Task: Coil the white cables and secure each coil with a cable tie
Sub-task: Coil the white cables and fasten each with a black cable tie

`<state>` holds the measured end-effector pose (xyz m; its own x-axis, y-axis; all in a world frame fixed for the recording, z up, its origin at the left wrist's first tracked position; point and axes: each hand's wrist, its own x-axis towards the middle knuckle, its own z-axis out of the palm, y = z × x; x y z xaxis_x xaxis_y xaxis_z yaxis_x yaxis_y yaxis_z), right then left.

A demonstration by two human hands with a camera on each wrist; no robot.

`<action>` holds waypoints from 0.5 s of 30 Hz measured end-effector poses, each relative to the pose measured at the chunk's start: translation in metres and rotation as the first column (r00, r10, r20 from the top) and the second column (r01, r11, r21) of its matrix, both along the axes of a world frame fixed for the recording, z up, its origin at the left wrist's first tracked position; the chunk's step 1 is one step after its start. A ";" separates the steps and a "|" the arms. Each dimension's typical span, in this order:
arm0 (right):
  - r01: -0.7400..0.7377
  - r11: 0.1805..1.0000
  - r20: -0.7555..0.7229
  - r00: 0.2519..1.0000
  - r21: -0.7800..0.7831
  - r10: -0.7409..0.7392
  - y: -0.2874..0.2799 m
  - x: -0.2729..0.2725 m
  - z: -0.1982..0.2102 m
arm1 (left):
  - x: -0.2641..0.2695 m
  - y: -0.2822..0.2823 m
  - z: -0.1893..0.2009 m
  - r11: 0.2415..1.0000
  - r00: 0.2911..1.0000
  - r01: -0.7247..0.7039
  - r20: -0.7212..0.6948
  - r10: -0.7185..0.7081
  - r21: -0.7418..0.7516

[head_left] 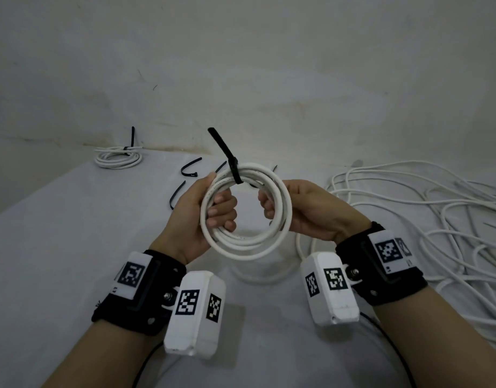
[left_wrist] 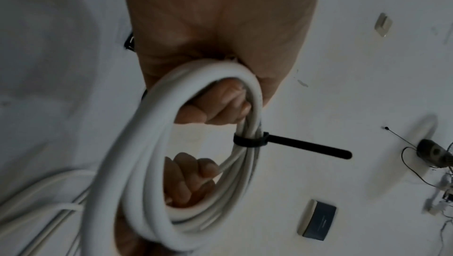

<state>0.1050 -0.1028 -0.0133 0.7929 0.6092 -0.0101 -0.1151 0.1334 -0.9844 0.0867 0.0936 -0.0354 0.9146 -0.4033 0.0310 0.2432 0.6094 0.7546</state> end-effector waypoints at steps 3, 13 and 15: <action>0.204 0.978 -0.019 0.979 -0.048 -0.205 0.012 0.004 -0.002 | 0.003 0.001 -0.003 0.995 0.995 -0.094 -0.021 0.095 0.034; 0.470 0.875 -0.167 0.878 0.116 -0.449 0.023 0.005 -0.004 | -0.002 -0.012 -0.001 0.974 0.978 -0.207 0.043 0.204 0.092; 0.498 0.854 -0.172 0.864 0.151 -0.473 0.023 0.005 -0.003 | -0.004 -0.014 -0.001 0.972 0.977 -0.209 0.067 0.203 0.105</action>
<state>0.1102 -0.0803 -0.0160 0.9876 0.1475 -0.0542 -0.1073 0.3816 -0.9181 0.0828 0.0796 -0.0360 0.9765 -0.2099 0.0496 0.0770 0.5543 0.8287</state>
